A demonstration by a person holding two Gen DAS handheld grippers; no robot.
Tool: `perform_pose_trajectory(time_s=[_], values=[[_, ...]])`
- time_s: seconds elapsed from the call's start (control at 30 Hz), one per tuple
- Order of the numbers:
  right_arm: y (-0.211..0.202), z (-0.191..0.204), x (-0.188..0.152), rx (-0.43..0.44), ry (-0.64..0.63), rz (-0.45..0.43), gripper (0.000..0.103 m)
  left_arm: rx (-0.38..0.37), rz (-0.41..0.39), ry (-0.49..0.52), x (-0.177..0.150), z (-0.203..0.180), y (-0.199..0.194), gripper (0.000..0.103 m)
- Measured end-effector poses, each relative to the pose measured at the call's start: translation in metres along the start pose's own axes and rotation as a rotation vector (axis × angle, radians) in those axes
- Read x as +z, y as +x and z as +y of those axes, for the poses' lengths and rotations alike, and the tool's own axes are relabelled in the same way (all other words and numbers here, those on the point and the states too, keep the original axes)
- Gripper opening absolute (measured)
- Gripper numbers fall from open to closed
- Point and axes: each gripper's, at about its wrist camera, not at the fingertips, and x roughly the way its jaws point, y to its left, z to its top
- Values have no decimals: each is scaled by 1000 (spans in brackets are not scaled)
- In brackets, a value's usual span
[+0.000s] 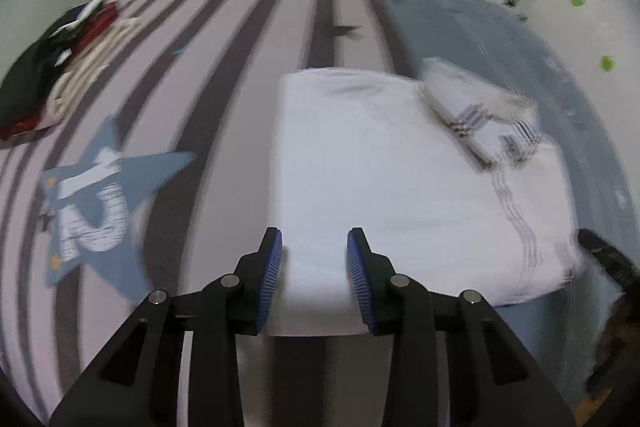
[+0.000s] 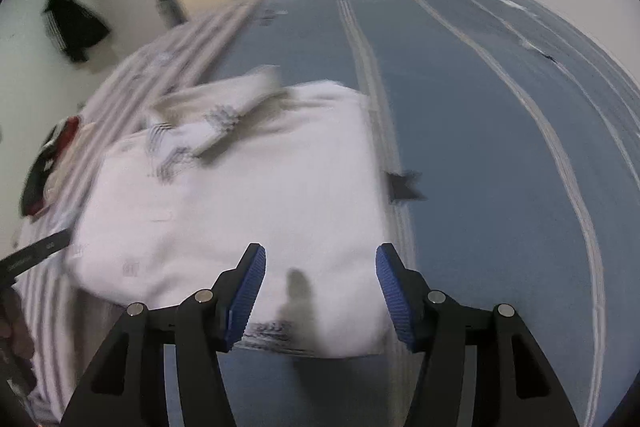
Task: Fold clothes
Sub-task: 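Smooth the polo shirt body with both open tools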
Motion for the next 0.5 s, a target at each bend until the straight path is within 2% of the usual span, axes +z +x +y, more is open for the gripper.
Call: perform_pose_trajectory(time_s=[0.07, 0.17, 0.27, 0.33, 0.4, 0.5], values=[[6, 19, 1, 43, -20, 7, 53, -58, 1, 17, 3, -22, 2, 32], [19, 38, 0, 68, -37, 17, 53, -96, 11, 59, 2, -45, 18, 32], [36, 39, -4, 51, -35, 30, 52, -55, 49, 91, -2, -44, 47, 32], [42, 33, -7, 56, -46, 26, 52, -57, 49, 88, -7, -35, 50, 30], [42, 27, -7, 59, -62, 27, 43, -41, 42, 92, -5, -27, 47, 26], [33, 14, -4, 45, -66, 26, 37, 1, 32, 67, 1, -8, 42, 23]])
